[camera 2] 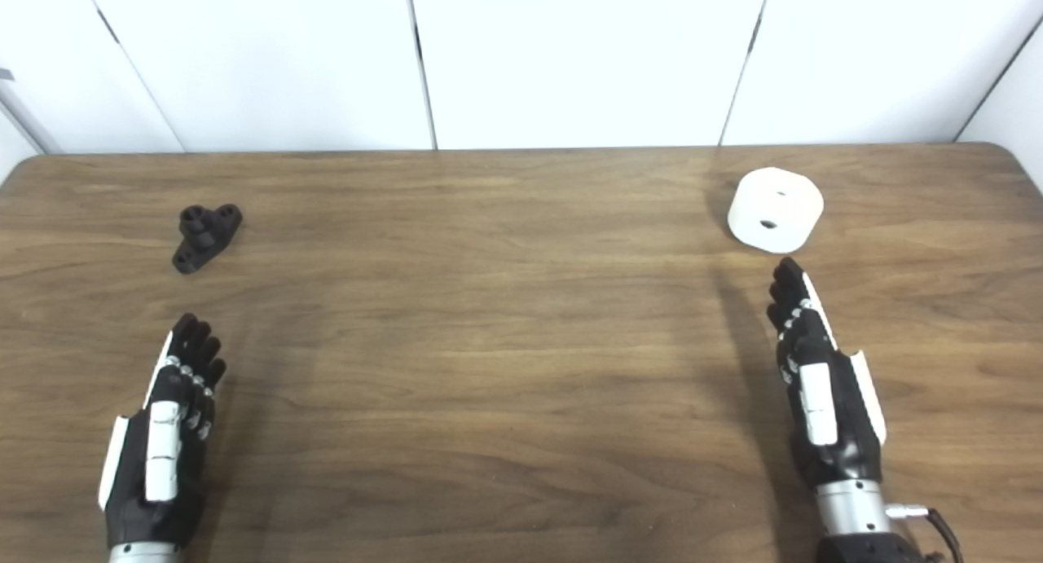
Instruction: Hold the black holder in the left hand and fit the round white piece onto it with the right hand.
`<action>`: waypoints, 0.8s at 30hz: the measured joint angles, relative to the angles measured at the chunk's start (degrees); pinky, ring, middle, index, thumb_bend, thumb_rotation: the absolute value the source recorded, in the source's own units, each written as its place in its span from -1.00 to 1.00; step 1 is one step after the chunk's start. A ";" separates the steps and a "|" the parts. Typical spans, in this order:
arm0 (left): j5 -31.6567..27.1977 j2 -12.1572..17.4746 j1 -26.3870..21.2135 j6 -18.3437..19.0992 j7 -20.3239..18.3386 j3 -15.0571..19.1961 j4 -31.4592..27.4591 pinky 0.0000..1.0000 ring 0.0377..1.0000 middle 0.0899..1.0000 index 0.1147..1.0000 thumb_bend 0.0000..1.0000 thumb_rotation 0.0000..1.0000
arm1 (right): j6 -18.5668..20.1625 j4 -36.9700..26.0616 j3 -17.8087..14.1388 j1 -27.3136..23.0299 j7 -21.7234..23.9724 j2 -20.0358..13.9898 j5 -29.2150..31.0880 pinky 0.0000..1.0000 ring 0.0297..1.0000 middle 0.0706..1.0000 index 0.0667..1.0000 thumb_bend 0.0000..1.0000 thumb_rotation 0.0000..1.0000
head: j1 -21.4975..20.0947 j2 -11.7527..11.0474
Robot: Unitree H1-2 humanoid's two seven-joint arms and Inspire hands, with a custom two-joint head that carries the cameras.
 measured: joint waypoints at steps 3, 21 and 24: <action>-0.02 0.00 0.00 0.00 0.01 0.01 0.00 1.00 0.98 0.94 0.92 0.25 0.72 | -0.01 0.00 0.00 0.00 0.00 0.00 0.01 1.00 0.98 0.96 0.94 0.33 0.93 | 0.00 -0.09; 1.05 -0.16 0.02 -0.44 0.83 -0.13 0.05 1.00 0.92 0.90 0.89 0.20 0.74 | -0.31 0.25 -0.25 -0.15 0.17 -0.10 0.99 1.00 0.99 0.96 0.93 0.28 0.94 | 5.79 -1.05; 2.35 -0.26 0.02 -0.93 1.05 -0.42 0.12 0.98 0.91 0.89 0.88 0.17 0.75 | -1.10 0.65 -0.34 -0.30 0.33 -0.35 1.31 1.00 0.99 0.97 0.95 0.30 0.95 | 8.60 -2.02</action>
